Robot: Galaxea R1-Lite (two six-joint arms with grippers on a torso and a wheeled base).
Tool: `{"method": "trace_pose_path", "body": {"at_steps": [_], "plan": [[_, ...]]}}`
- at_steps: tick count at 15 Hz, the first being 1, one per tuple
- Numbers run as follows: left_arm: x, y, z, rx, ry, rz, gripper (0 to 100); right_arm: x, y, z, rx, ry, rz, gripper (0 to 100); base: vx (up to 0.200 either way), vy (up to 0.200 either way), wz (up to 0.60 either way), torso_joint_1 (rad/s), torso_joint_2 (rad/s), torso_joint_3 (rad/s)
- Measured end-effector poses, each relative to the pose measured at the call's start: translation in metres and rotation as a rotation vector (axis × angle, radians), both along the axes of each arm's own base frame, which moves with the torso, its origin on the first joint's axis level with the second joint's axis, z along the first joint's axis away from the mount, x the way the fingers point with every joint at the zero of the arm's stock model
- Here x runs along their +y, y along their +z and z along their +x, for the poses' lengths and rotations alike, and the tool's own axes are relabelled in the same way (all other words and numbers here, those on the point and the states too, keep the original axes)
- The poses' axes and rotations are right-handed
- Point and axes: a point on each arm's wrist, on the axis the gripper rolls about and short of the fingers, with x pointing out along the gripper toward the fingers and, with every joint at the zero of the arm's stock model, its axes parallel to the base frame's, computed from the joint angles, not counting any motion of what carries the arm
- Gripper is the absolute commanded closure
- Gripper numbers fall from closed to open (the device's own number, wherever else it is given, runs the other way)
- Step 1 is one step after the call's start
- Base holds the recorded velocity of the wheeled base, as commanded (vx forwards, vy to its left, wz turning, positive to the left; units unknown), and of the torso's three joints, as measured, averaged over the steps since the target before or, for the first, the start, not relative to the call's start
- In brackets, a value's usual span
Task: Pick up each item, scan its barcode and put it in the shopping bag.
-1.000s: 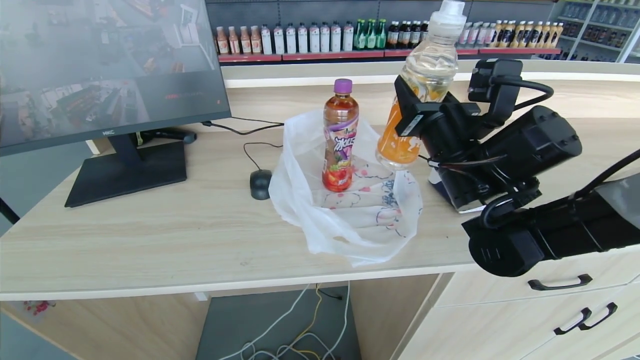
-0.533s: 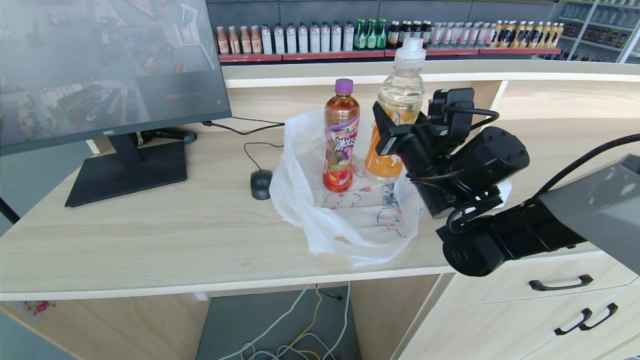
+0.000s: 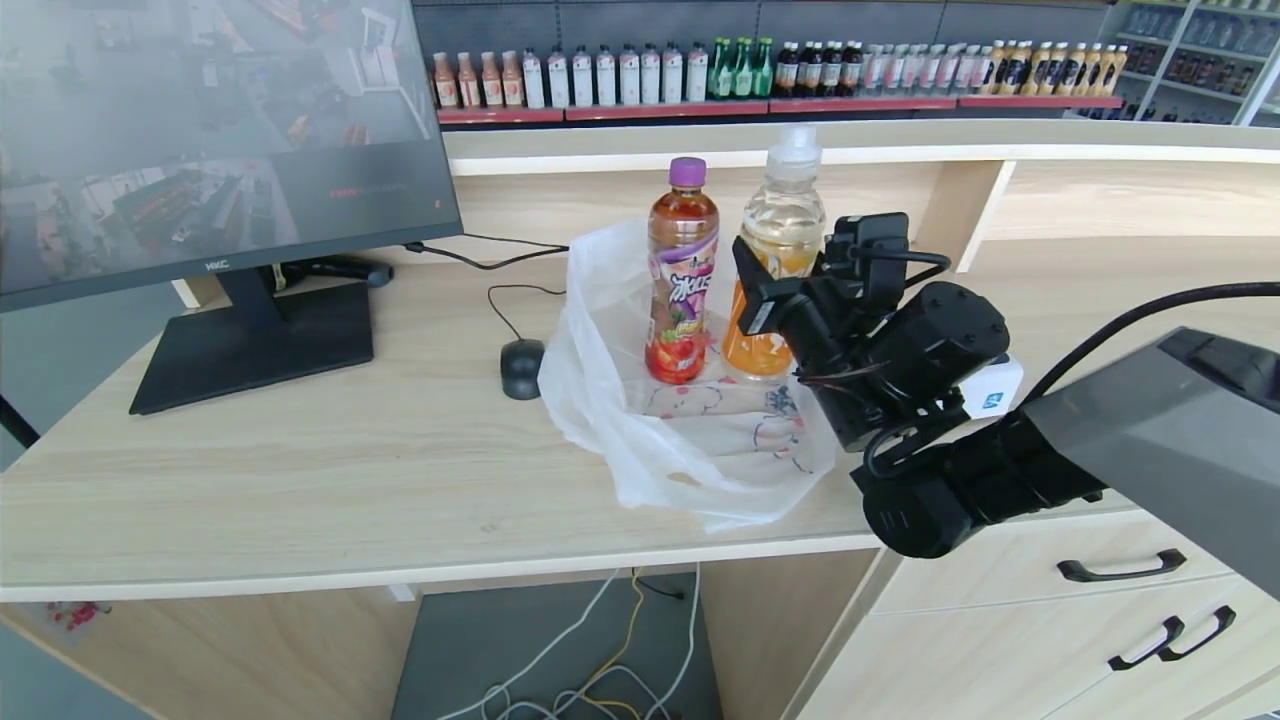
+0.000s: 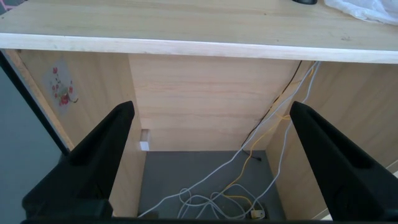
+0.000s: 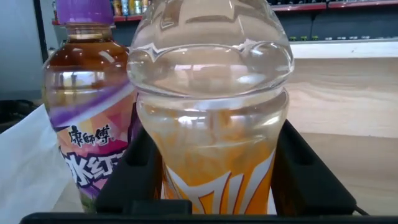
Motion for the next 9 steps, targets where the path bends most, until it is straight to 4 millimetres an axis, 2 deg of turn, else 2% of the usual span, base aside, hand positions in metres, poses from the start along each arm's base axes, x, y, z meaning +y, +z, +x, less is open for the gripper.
{"method": "trace_pose_path", "body": {"at_steps": [9], "plan": [[0.0,0.0,0.0,0.0,0.0,0.0,0,0.002,-0.013,0.004,0.024,-0.002,-0.012,100,0.0,0.0,0.0,0.0,0.0,0.0]]}}
